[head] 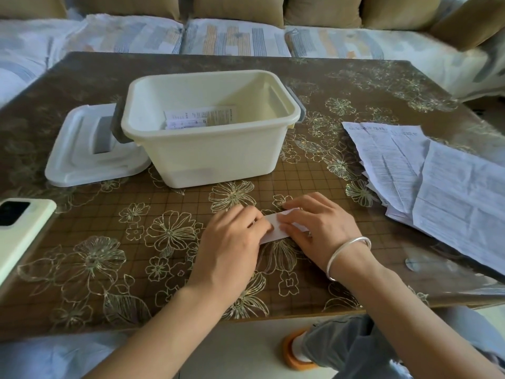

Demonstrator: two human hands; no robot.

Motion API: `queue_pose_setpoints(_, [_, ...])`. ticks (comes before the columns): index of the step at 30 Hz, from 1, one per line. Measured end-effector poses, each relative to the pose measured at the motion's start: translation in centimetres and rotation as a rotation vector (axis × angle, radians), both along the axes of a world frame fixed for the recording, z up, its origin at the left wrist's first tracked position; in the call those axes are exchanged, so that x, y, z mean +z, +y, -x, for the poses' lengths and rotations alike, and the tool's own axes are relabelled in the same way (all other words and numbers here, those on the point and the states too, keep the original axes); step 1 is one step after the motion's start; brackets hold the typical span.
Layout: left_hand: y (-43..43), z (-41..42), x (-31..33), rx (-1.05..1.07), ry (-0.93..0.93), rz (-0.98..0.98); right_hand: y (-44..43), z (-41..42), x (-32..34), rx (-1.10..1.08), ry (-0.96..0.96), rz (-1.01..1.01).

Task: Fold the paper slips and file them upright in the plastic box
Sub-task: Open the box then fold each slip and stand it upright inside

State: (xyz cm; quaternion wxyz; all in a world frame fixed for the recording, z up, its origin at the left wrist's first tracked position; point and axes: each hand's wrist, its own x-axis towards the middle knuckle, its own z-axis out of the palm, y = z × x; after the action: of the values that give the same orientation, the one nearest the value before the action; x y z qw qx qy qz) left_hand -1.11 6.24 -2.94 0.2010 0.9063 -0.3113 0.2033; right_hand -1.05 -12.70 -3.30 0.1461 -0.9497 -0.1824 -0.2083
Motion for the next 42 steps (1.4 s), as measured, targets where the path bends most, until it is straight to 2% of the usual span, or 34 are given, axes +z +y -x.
queue_pose_setpoints(5, [0.8, 0.1, 0.3, -0.041, -0.005, -0.024, 0.0, 1.1, -0.1, 0.014, 0.121, 0.031])
queue_pose_setpoints(11, [0.4, -0.9, 0.7, -0.192, -0.267, -0.211, -0.1, 1.7, 0.4, -0.002, 0.185, 0.018])
queue_pose_setpoints(14, [0.8, -1.3, 0.7, -0.211, -0.296, -0.225, -0.2, 2.1, 0.5, 0.002, 0.175, 0.033])
queue_pose_setpoints(23, [2.8, -0.6, 1.0, -0.212, -0.097, -0.041, 0.2, 4.0, 1.0, 0.066, 0.003, -0.022])
queue_pose_setpoints(29, [4.6, 0.8, 0.1, -0.246, 0.077, 0.005, 1.2, 5.3, 0.6, 0.195, 0.019, -0.049])
queue_pose_setpoints(37, [5.2, 1.6, 0.1, -0.209, 0.202, 0.084, 3.2, 3.6, 0.6, -0.077, 0.095, -0.329])
queue_pose_setpoints(42, [5.2, 1.9, 0.3, -0.165, 0.233, 0.112, 3.5, 3.0, 0.1, -0.14, 0.111, -0.226])
